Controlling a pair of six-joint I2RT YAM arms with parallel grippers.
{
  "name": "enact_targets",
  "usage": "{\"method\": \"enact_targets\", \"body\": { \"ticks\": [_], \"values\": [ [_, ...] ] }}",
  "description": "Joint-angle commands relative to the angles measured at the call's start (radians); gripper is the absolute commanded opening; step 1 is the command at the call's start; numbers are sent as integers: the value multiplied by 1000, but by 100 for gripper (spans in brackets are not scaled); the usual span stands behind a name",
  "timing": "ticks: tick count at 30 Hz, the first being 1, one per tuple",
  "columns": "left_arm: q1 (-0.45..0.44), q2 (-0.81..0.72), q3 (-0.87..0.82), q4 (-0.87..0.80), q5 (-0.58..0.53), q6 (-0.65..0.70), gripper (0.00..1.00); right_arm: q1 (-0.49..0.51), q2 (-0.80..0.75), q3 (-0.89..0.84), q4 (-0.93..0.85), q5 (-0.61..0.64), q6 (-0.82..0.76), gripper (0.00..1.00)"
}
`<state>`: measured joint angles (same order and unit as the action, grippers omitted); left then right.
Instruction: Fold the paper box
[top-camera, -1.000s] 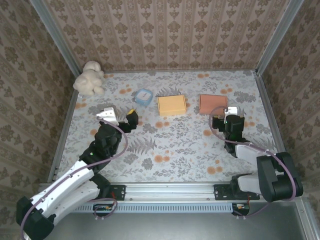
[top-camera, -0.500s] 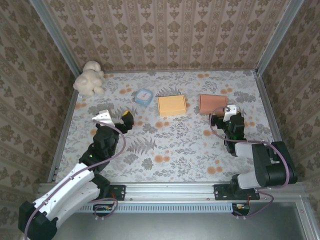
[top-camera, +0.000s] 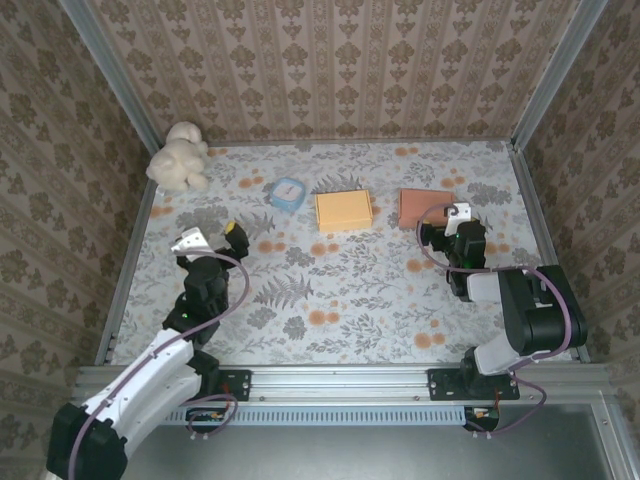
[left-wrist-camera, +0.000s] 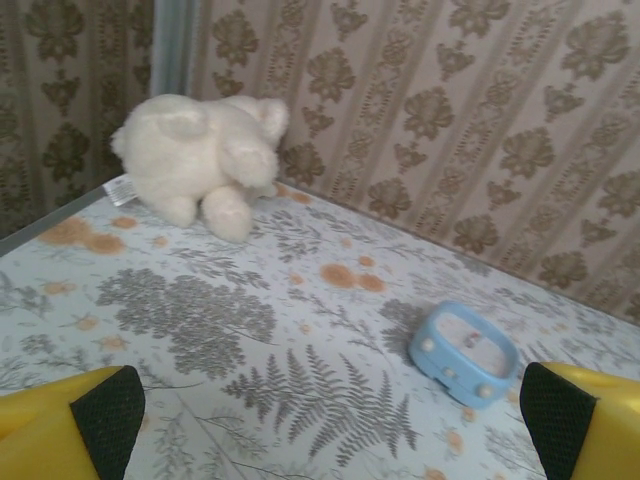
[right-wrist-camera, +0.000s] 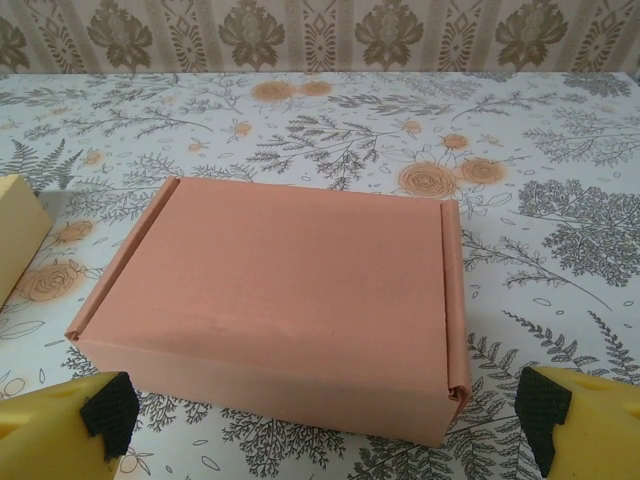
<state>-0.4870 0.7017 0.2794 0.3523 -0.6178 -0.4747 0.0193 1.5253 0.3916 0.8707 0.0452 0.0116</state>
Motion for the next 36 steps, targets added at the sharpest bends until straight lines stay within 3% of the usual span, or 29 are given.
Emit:
{"method": "enact_targets", "body": {
  "ticks": [1, 9, 14, 18, 22, 25, 28, 36],
  "values": [
    [58, 13, -38, 101, -33, -7, 100, -4, 4, 15, -14, 19, 21, 100],
    [172, 38, -29, 92, -71, 136, 100, -4, 4, 16, -15, 19, 21, 100],
    [331, 122, -63, 117, 23, 150, 100, -4, 3, 15, -15, 18, 21, 100],
    [459, 145, -108, 174, 94, 72, 100, -4, 4, 15, -14, 19, 21, 100],
    [484, 255, -119, 235, 20, 129, 100, -4, 3, 15, -15, 19, 21, 100],
    [520, 416, -74, 302, 90, 153, 100, -3, 3, 15, -13, 19, 21, 100],
    [533, 470, -36, 316, 208, 201, 100, -3, 4, 15, -14, 19, 21, 100],
    [555, 636, -106, 680, 292, 282, 100, -2, 3, 15, -13, 19, 21, 100]
  ]
}}
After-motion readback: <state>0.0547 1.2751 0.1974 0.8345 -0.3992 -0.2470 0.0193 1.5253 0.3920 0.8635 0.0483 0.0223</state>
